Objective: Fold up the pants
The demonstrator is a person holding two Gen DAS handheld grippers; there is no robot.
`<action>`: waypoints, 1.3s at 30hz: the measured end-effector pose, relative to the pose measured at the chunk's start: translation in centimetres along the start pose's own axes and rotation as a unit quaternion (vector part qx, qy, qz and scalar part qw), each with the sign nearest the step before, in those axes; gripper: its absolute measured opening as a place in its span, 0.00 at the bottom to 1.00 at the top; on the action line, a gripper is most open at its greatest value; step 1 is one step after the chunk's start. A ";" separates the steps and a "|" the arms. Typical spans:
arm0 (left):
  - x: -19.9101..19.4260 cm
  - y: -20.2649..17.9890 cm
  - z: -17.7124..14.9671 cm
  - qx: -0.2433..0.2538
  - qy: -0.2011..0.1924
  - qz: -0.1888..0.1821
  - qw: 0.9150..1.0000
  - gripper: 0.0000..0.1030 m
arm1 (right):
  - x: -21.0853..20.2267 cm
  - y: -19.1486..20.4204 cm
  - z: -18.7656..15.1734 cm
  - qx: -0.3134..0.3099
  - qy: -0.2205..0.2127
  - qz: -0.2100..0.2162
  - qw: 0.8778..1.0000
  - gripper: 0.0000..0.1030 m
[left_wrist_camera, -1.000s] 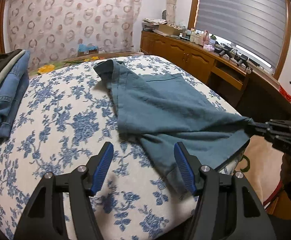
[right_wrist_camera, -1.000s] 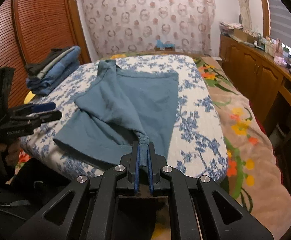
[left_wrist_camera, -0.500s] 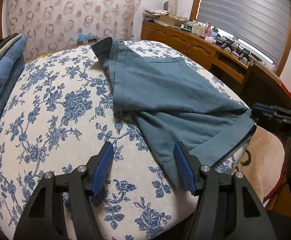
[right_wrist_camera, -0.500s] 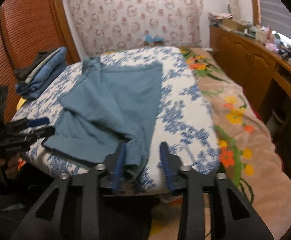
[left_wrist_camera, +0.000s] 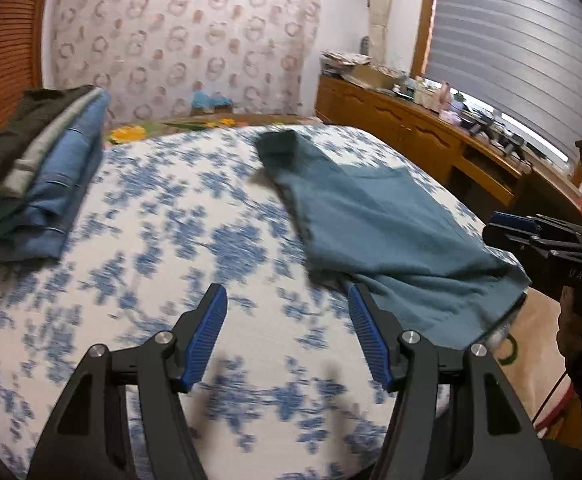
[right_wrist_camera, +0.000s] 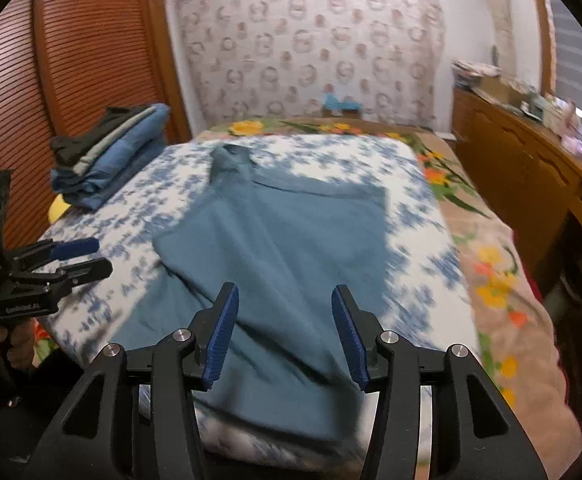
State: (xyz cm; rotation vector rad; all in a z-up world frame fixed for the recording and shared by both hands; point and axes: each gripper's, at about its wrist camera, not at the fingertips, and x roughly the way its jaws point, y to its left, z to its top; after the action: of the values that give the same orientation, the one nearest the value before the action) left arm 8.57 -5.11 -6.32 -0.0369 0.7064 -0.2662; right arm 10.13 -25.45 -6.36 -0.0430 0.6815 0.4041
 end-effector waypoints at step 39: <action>0.8 3.2 -0.7 -0.012 0.013 0.021 1.000 0.61 | 11.5 8.9 5.2 -0.136 0.100 0.098 0.981 0.08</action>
State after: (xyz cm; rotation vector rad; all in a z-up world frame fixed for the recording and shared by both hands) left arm 9.45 -2.20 -7.81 -0.0423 0.7357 -0.2179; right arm 17.97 -12.30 -8.65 -0.2802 0.8289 0.6877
